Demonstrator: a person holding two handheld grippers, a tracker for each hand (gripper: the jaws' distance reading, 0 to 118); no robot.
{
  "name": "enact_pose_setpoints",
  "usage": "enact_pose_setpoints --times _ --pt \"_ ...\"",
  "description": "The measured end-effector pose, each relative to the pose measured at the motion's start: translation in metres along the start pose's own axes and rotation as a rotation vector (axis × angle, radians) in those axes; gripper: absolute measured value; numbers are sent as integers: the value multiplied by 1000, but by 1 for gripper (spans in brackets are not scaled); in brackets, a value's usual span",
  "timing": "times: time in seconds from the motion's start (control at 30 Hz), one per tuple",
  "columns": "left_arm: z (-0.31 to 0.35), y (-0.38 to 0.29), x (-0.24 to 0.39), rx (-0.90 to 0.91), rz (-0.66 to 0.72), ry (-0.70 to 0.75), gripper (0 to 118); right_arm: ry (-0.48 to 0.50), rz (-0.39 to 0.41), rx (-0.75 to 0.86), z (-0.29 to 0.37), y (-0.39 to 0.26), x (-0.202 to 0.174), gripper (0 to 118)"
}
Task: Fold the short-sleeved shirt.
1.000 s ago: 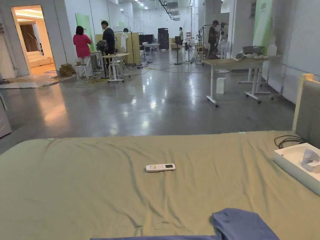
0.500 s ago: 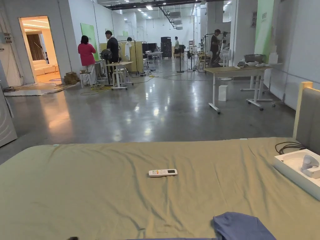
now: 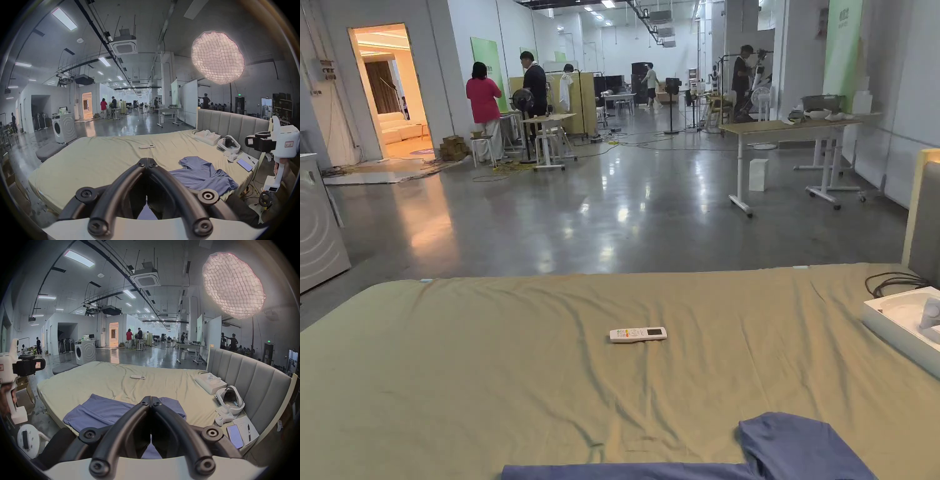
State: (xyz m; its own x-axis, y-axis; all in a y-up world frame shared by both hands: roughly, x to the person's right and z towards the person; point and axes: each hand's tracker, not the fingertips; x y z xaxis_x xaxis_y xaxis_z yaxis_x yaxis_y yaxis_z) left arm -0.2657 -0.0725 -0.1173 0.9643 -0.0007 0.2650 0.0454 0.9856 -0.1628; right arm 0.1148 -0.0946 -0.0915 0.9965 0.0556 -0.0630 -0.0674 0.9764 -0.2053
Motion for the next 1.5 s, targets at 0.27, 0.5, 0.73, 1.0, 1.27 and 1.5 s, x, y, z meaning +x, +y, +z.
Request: enact_pose_setpoints --times 0.27,0.5,0.73,1.0,1.27,1.5 --pt "-36 -12 -25 -78 69 18 1 31 -22 -45 -20 -8 1 0" --pt "-151 -45 -94 -253 234 11 10 36 -60 -174 -46 -33 9 0" --pt "-305 -106 -147 -574 166 106 106 -14 -121 -312 -64 -63 29 0" --pt "-390 -167 -161 -737 234 103 106 -59 -172 -397 -74 -82 42 0" --pt "-402 -178 -133 -800 113 151 20 -100 -117 -445 -70 -89 42 0" --pt "-414 -184 -135 -864 151 86 15 -79 -200 -433 -90 -87 64 19"
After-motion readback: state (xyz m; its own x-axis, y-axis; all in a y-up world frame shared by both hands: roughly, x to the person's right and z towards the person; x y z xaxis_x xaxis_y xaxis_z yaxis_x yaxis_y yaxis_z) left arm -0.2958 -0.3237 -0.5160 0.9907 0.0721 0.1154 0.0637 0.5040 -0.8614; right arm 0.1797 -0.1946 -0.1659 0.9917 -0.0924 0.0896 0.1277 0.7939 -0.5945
